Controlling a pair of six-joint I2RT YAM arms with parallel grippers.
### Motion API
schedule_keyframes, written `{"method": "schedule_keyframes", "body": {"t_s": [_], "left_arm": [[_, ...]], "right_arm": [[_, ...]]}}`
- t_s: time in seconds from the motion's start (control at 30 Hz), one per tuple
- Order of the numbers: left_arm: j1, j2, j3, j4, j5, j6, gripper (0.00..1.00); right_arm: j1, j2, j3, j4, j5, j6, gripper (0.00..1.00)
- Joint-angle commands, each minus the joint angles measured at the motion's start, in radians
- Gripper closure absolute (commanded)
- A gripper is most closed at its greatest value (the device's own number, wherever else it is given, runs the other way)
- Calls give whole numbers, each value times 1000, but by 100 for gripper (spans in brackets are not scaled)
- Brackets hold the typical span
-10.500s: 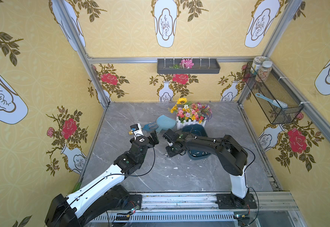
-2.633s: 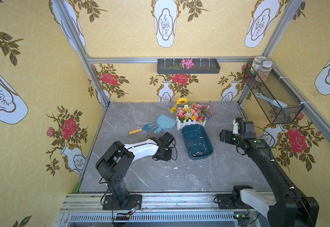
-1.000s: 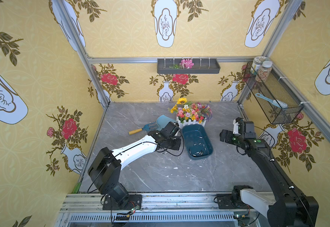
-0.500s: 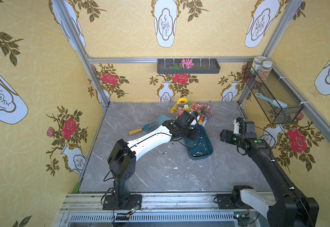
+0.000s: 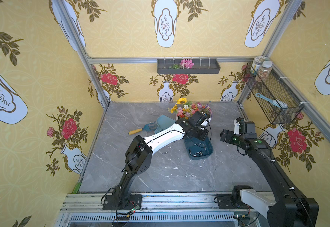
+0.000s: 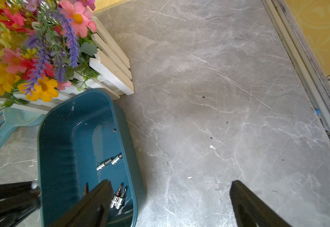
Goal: Put the bit on the desktop into the storage box
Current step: Place the screwdriver bit in the storage box.
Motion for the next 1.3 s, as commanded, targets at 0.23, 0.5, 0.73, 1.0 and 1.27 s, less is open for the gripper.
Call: {"method": "schedule_keyframes", "body": {"t_s": [0.23, 0.5, 0.73, 1.0, 1.27], "left_arm": [[-6, 43, 27, -28, 2, 10, 85], [-8, 41, 25, -29, -11, 9, 84], [-8, 28, 15, -29, -33, 8, 69], [-9, -46, -68, 4, -78, 10, 49], [-10, -175, -244, 60, -159, 33, 29]], "right_arm": [[-3, 1, -3, 36, -6, 2, 3], [-3, 2, -2, 37, -8, 2, 3], [-3, 4, -2, 38, -9, 1, 3], [-5, 4, -6, 40, -9, 1, 3], [-7, 2, -7, 42, -7, 1, 3]]}}
